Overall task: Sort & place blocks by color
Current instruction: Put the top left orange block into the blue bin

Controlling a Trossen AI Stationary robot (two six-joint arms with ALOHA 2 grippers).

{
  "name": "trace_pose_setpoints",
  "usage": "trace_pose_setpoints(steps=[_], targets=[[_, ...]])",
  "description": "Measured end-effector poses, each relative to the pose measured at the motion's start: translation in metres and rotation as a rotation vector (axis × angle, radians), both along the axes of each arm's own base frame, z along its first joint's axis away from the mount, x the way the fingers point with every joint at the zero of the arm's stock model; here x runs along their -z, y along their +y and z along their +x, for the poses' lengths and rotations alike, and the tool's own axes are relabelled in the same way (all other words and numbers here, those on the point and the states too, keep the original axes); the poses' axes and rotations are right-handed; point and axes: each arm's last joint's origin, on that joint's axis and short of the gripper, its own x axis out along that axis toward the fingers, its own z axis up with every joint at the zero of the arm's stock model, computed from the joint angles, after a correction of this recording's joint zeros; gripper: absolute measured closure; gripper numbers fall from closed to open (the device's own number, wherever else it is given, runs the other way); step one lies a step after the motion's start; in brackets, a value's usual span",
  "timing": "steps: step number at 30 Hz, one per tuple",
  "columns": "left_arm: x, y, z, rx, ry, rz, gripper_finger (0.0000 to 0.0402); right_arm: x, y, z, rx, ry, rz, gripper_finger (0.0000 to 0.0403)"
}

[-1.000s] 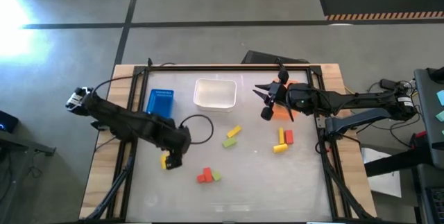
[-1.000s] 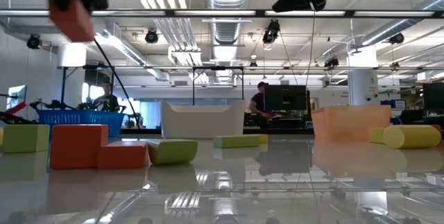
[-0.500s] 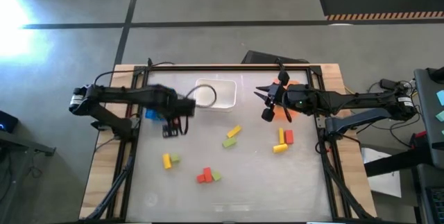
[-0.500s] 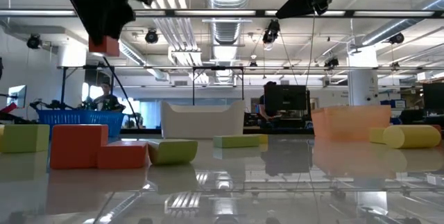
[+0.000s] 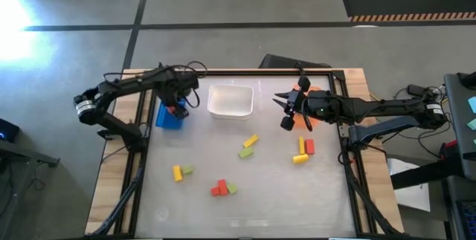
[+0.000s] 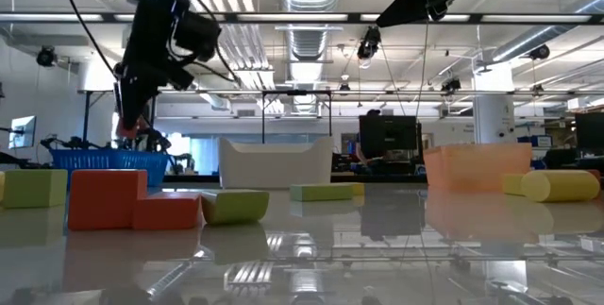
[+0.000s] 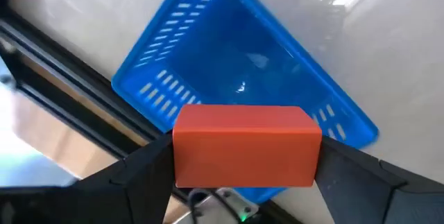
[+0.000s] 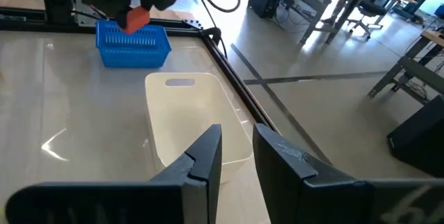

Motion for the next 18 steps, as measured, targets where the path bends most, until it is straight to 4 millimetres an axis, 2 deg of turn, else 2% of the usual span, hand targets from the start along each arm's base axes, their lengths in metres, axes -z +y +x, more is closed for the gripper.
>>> trace_pose_setpoints(steps=[7, 18], targets=[[0.022, 0.005, -0.006, -0.049, -0.008, 0.006, 0.0117, 0.0, 0.0, 0.0, 0.0, 0.0, 0.0, 0.033], [0.041, 0.008, -0.011, -0.027, 0.033, 0.107, 0.0117, 0.0, 0.0, 0.0, 0.005, -0.007, 0.014, 0.033]])
